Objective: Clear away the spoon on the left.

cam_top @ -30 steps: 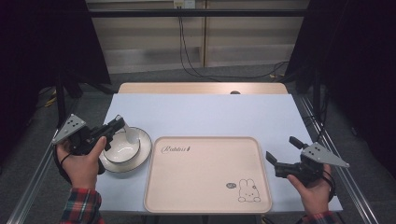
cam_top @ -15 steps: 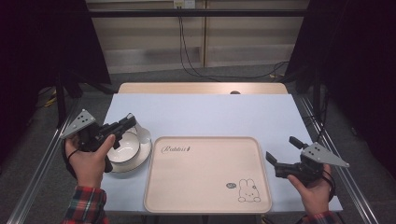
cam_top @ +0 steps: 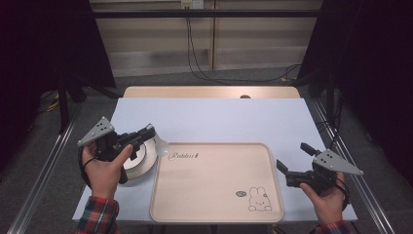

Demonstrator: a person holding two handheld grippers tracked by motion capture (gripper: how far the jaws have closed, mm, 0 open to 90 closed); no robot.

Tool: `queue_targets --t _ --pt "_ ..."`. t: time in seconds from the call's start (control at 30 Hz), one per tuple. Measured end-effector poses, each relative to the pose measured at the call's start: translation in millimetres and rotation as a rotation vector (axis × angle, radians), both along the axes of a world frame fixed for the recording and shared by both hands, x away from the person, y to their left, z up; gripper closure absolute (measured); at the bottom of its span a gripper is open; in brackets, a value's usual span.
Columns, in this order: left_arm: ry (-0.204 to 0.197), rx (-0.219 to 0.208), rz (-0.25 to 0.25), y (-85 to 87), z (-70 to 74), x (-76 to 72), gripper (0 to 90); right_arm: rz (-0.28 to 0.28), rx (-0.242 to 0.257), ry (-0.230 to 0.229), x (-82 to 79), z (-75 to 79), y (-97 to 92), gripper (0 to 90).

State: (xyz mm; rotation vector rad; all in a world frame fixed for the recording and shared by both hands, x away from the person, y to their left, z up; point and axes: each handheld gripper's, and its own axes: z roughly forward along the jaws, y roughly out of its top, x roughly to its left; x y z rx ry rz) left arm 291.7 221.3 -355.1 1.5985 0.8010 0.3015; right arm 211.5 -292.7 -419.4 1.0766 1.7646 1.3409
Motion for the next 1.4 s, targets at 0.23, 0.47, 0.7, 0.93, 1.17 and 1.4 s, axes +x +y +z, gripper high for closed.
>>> queue_targets --t 0.23,0.47,0.7,0.93,1.17,1.4 --pt "0.012 -0.006 -0.022 -7.1 -6.8 -0.8 85.8 -0.001 -0.001 0.004 0.0 -0.3 0.2 0.4" --pt "0.026 0.007 -0.052 -15.5 -14.5 -2.7 85.8 0.010 -0.004 0.005 -0.1 -0.4 0.5 0.4" --pt "0.044 0.010 -0.071 -22.0 -21.0 -4.5 85.8 0.010 -0.012 0.010 -0.1 -0.6 -0.4 0.4" --pt "0.064 0.005 -0.111 -27.9 -30.1 -7.6 85.8 0.010 -0.011 0.009 -0.2 -0.7 -0.2 0.5" --pt "0.094 0.009 -0.149 -35.3 -44.0 -12.6 85.8 0.017 -0.010 0.006 -1.1 -0.6 -0.1 0.5" --pt "0.111 0.015 -0.185 -43.8 -52.2 -20.9 85.8 0.013 -0.022 0.001 -1.5 -0.9 0.3 0.5"
